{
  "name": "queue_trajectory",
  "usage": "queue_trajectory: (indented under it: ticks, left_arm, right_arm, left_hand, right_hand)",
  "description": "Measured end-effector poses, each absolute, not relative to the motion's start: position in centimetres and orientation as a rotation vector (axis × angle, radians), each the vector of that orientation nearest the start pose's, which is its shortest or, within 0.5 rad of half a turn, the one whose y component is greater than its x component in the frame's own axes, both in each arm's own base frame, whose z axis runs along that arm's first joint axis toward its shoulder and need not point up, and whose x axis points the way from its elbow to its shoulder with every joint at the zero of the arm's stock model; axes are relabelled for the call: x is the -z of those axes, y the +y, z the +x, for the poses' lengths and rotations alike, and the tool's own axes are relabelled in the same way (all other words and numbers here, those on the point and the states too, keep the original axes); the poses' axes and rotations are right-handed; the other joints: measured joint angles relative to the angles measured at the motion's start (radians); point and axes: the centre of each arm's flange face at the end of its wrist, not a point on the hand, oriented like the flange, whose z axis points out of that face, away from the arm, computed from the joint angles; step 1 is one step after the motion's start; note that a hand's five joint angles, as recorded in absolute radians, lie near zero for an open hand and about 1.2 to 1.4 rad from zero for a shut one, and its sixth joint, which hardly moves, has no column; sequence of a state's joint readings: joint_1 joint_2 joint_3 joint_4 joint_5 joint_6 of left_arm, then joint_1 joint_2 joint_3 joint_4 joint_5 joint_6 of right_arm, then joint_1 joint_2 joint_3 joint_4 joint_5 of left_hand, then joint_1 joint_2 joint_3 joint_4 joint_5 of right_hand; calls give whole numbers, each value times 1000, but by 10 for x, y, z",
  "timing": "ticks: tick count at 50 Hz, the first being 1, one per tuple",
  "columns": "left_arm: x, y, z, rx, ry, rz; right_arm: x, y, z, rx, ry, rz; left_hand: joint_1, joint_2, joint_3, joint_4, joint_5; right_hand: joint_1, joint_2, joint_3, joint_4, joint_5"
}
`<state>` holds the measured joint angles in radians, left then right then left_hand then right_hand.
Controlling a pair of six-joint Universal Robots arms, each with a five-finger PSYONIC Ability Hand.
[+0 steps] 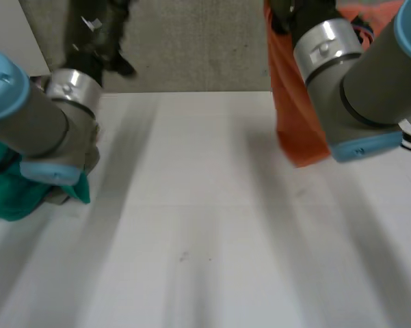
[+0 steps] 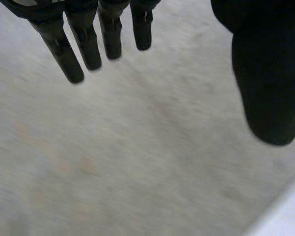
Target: Fold the laundry.
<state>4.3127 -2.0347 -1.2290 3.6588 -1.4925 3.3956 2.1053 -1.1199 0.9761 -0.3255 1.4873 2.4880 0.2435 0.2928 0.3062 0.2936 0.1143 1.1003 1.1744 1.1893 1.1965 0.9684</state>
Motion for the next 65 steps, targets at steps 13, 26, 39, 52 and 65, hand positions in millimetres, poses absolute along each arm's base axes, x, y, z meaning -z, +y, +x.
queue_trajectory:
  ticks: [13,26,39,52,65]
  left_arm:
    - [-205,-319,-342,2525,2502,749]
    - [-118,-300,-380,2149,2949,871]
    - [-172,-322,-353,2307,2882,764]
    - [-336,-367,-295,3018,2045,405]
    - [-306,-348,-306,2914,2214,428]
  right_arm:
    - [-375,-252,315,2562,1479,-1147]
    - [-415,-196,302,2520,1330,-990]
    - [-379,-243,268,2416,1638,-1009]
    - [-372,-327,268,2595,1676,-913]
    - [-379,-286,300,2586,1554,-900]
  left_hand:
    - [-24,-64,-72,-73,-66]
    - [217,158,125,133,138]
    - [938,901,882,902,864]
    - [938,902,882,906,864]
    - [-59,-85,-94,-94,-67]
  right_hand:
    - [0,0,0,1,0]
    - [0,0,0,1,0]
    - [0,0,0,1,0]
    - [0,0,4,4,0]
    - [0,0,4,4,0]
